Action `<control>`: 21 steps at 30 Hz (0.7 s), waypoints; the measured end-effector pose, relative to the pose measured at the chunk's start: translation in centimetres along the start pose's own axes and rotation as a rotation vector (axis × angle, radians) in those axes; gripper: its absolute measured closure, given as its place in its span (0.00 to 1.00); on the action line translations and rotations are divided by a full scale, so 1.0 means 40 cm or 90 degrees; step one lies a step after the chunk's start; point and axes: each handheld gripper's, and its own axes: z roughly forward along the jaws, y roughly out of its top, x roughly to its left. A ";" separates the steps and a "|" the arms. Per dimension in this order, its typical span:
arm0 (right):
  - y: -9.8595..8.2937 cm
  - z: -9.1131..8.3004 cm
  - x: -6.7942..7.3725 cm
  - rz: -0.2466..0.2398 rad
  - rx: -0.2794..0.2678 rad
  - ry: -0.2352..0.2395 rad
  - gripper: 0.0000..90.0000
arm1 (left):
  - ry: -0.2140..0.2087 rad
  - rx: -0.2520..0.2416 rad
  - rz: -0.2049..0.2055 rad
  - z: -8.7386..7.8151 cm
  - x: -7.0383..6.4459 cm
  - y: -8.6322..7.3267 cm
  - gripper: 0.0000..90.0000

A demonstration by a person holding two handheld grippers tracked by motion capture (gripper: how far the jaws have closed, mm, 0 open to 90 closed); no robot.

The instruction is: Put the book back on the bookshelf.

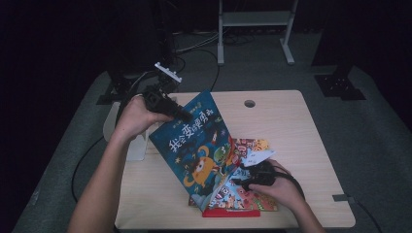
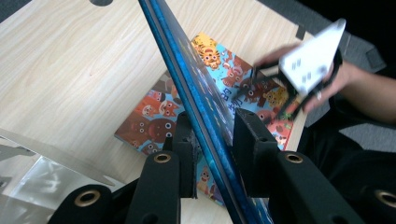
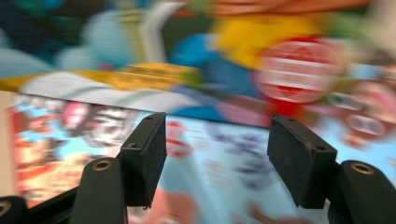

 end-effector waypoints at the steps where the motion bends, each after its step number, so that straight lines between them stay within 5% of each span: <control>1: -0.007 -0.014 -0.020 0.011 -0.012 -0.022 0.40 | 0.001 0.004 0.004 -0.001 -0.002 0.005 0.79; 8: -0.079 -0.105 -0.149 0.133 -0.064 -0.167 0.38 | 0.003 0.021 0.015 -0.012 -0.021 0.041 0.83; 10: -0.092 -0.116 -0.164 0.151 -0.068 -0.183 0.38 | 0.001 0.025 0.019 -0.013 -0.024 0.045 0.84; 11: -0.122 -0.138 -0.197 0.185 -0.065 -0.215 0.38 | -0.001 0.033 0.023 -0.014 -0.032 0.052 0.84; 16: -0.179 -0.161 -0.253 0.242 -0.046 -0.267 0.35 | -0.008 0.036 0.030 -0.023 -0.043 0.062 0.88; 21: -0.207 -0.154 -0.277 0.255 -0.020 -0.287 0.33 | -0.017 0.028 0.044 -0.044 -0.061 0.066 0.91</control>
